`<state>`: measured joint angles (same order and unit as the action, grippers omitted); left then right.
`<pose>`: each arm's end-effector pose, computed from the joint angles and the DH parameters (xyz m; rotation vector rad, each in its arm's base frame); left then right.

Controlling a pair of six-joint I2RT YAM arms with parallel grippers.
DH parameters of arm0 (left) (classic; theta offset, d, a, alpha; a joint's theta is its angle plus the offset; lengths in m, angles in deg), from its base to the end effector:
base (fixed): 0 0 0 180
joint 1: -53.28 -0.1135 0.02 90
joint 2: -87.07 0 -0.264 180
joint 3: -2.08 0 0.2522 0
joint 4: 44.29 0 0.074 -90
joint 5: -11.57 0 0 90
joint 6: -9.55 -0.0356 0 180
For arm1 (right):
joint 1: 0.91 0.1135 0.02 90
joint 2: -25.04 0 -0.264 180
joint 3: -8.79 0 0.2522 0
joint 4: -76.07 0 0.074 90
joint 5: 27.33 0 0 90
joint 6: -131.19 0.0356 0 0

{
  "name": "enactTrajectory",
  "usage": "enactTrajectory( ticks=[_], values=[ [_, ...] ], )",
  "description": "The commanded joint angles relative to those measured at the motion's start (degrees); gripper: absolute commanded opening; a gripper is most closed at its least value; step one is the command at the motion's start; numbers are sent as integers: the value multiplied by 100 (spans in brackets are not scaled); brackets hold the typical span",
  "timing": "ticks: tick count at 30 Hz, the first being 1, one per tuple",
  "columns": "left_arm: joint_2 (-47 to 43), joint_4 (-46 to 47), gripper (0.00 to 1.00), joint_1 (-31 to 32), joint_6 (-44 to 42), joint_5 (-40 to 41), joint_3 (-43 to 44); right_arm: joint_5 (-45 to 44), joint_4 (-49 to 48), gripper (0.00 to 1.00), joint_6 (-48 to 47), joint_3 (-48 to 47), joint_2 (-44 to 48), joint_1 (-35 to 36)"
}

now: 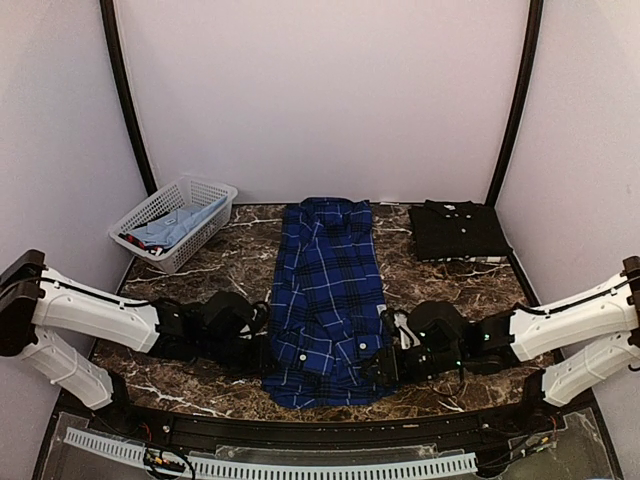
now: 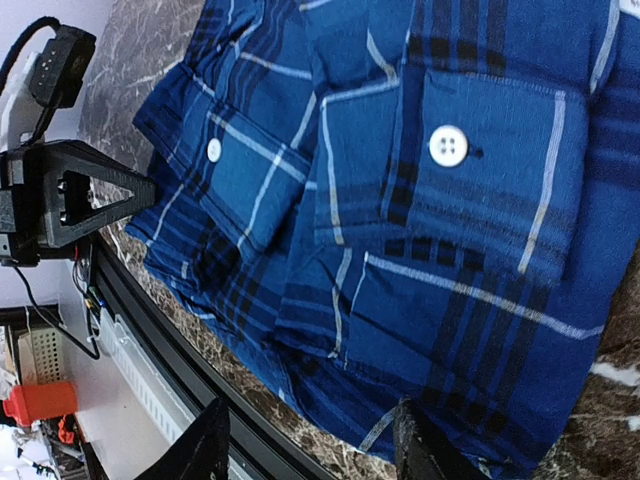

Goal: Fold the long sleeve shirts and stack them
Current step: Pick up the rectangle-folded shirt from the center of the board.

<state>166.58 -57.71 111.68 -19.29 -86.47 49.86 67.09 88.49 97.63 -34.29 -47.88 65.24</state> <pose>0.1338 -0.2270 0.1630 0.0131 2.6719 -1.0469 0.0954 0.2227 0.1667 -0.2649 2.5928 1.0598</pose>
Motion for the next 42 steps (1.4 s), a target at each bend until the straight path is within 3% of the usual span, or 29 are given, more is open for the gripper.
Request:
enactTrajectory(
  ticks=[1, 8, 13, 19, 23, 28, 31, 42],
  values=[
    [285, 416, 4, 272, 698, 212, -353, -203, -498, 51, 393, 144, -195, 309],
    [328, 144, 3, 519, 1009, 386, -477, -180, -481, 42, 570, 284, -424, 541],
    [-130, -396, 5, 642, 1028, 504, -341, -262, -43, 42, 581, 305, 48, 567],
    [-1106, -1251, 15, 637, 945, 1081, -107, -678, 873, 52, 406, 167, 972, 388],
    [-1345, -1390, 23, 183, 688, 965, -154, -396, 1014, 60, 64, 263, 1234, -181],
    [-1252, -1048, 34, -813, 57, 425, -302, 416, 334, 64, -217, 651, 1248, -1068],
    [-1013, -572, 36, -1257, -159, -132, -370, 618, 161, 64, -327, 704, 1012, -1384],
    [245, -73, 34, -1365, -379, -569, -29, 967, -701, 61, -357, 1152, 546, -1915]
  ],
)
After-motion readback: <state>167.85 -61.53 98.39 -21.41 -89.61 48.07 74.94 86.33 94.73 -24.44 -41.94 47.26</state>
